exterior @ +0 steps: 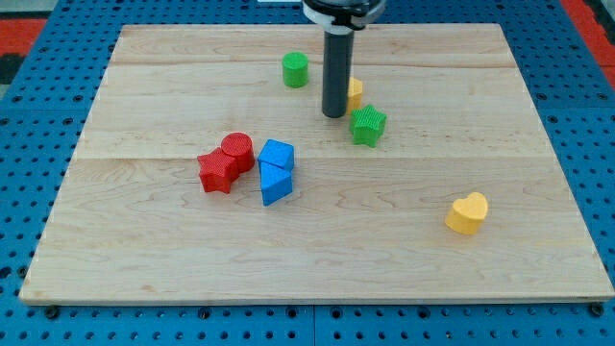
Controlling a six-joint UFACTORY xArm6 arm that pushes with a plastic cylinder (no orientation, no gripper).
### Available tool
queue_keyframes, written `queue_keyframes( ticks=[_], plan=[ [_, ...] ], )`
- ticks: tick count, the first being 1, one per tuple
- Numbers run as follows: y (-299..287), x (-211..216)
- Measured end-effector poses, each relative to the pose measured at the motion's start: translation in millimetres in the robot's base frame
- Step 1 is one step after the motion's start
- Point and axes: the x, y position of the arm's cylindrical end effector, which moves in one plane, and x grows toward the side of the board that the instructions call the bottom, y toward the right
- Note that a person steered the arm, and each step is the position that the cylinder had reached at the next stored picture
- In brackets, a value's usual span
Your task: Place the hexagon right to the green star
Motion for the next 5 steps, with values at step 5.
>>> queue_keyframes(
  ticks=[5],
  plan=[
    [103,36]
  ],
)
